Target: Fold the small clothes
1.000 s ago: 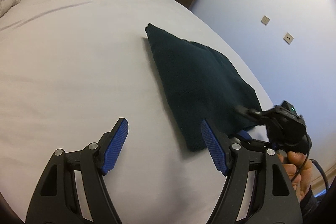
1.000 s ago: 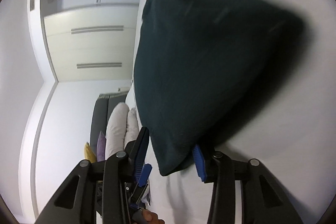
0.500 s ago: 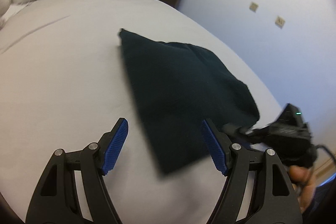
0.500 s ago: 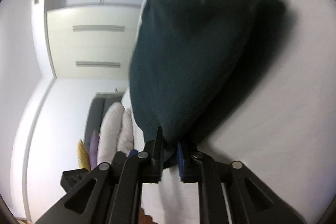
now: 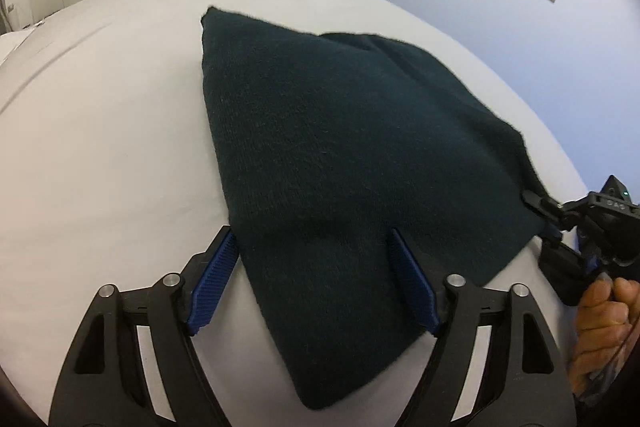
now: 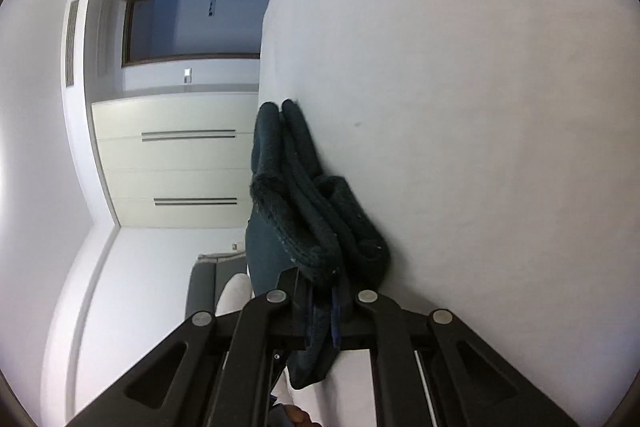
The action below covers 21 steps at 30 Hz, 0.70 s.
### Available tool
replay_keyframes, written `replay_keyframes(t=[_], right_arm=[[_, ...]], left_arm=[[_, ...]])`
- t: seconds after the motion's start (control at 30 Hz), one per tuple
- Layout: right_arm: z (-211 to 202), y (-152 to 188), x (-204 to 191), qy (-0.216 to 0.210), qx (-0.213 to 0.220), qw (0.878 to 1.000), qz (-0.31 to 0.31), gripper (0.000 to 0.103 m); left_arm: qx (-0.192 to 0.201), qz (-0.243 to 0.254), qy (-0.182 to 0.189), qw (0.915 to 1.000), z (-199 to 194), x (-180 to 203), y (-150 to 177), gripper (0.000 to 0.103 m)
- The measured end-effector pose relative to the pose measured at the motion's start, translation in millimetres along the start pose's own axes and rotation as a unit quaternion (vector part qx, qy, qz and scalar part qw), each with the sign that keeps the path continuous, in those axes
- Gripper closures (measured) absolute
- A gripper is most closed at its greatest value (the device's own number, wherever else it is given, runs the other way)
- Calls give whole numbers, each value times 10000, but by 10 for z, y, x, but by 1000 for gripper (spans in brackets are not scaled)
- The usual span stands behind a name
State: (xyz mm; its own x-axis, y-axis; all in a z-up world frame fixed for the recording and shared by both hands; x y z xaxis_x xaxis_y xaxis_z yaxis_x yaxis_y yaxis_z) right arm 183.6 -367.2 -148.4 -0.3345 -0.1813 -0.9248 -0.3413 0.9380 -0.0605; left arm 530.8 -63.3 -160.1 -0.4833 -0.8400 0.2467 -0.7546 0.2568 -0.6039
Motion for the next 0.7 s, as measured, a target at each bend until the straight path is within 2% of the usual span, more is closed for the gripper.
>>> replay_keyframes(t=[0.13,0.2,0.23,0.27,0.3,0.33,0.37,0.43,0.47,0.5,0.6,0.7], right_arm=[[5,-1,-58,92,-49,9999,-134,96],[25,37,-152,261,-267,9982,-469,85],[6,27,-224,388,-283,9970,-608,78],[-10,13,-316,434,-252,9960,-742,53],[1,-8,-413,341,-206,9953,-878,39],[31,-25,-523,299,-148,9938,-1058,38],[88,-62,-627,426,-121,9905,-1301,38],[224,-121,-613,561,-314,9889,-1341,67],[306,-151,-541,712,-472,9894,-1172,89],[351,-191,-477,836,-492,9899,-1038,90],[288,-235,-269,509,-313,9954,-747,92],[272,-221,-267,360,-296,9957,-803,90]], left_arm=[[-52,-105,106,9999,85,-42,-12,25],[-34,-25,64,10000,110,-24,-12,25],[-41,-42,81,9999,122,-26,-6,25],[-39,-88,111,9999,142,-32,-5,25],[-36,-87,107,9999,156,-26,-3,25],[-38,-62,97,9999,154,-56,-17,25],[-39,-34,81,10000,174,-60,-17,25],[-40,-56,88,9999,173,-28,-36,25],[-33,-78,98,9999,182,-32,-53,25],[-24,-96,117,9999,181,-41,-59,25],[230,-56,17,9997,-80,-9,-43,26],[555,66,33,9984,-247,77,-274,26]])
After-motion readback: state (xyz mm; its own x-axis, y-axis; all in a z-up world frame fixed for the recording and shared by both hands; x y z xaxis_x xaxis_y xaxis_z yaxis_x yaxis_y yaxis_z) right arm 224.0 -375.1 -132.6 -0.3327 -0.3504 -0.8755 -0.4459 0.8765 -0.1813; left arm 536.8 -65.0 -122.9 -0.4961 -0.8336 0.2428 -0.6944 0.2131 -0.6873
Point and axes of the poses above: each gripper's, at about its wrist camera, not at the fingertips, and z roughly the way its jaws point, x to its right, y to its underside, the point moved 1 cm from there along z, roughly the way its jaws point, and after that the axes turned 6 degrees about y, right-handed, at the moved point
